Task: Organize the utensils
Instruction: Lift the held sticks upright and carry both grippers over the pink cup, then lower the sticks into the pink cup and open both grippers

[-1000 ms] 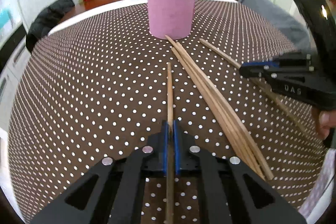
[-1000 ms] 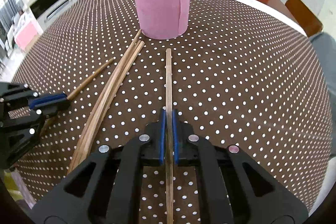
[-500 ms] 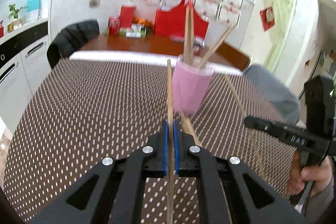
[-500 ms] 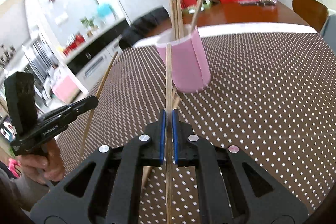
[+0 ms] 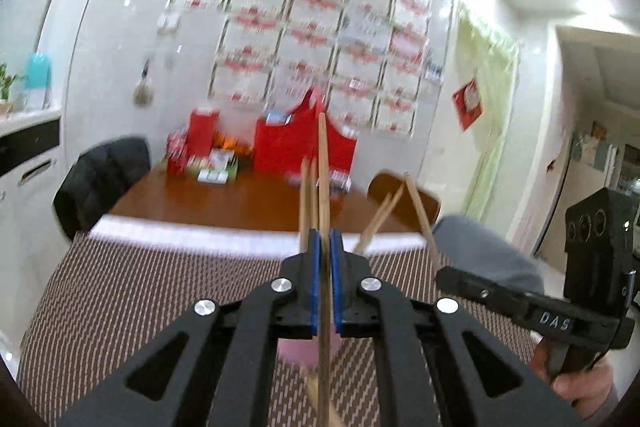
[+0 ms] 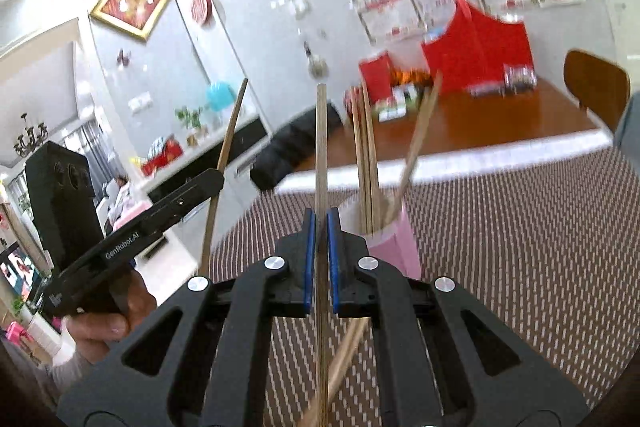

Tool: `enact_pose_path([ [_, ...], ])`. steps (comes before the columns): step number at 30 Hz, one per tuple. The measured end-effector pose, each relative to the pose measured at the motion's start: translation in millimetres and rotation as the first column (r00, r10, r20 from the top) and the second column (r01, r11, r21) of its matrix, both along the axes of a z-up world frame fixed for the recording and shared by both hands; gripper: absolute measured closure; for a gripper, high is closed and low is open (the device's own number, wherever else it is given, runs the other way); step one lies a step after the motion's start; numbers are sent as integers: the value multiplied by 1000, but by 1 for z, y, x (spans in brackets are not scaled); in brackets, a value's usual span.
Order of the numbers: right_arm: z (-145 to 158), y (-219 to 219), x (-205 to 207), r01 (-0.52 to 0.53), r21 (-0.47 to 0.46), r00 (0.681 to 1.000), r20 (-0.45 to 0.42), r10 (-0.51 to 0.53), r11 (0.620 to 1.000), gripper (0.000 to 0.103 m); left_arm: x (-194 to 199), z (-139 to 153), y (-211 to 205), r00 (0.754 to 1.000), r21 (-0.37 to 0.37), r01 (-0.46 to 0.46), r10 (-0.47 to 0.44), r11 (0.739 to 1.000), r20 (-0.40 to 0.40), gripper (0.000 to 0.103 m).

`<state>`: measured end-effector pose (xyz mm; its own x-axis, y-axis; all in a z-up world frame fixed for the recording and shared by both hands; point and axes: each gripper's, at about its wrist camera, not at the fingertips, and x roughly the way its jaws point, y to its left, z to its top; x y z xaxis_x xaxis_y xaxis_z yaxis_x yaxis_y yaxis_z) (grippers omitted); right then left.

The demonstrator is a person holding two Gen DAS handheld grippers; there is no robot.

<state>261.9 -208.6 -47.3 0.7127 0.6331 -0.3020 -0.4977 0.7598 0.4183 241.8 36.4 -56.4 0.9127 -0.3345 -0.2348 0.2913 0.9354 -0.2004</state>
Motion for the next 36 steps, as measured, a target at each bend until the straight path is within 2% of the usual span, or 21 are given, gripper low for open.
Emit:
enact_pose_path([
  [5,33,4,34,56,47,995,82,-60,997,97,36,31,-7,995,-73,50,-43,996,87,98],
  [12,56,7,78,139,69,977,155,-148,988,96,80,43,-14,985,-133,82,-60,988,163,98],
  [23,46,20,118,185,49,962,197,-191,982,96,139,3,-20,989,-155,54,-31,986,144,98],
  [36,22,24,126,187,2,967,174,-185,982,96,139,-29,-23,994,-140,24,-8,990,111,98],
])
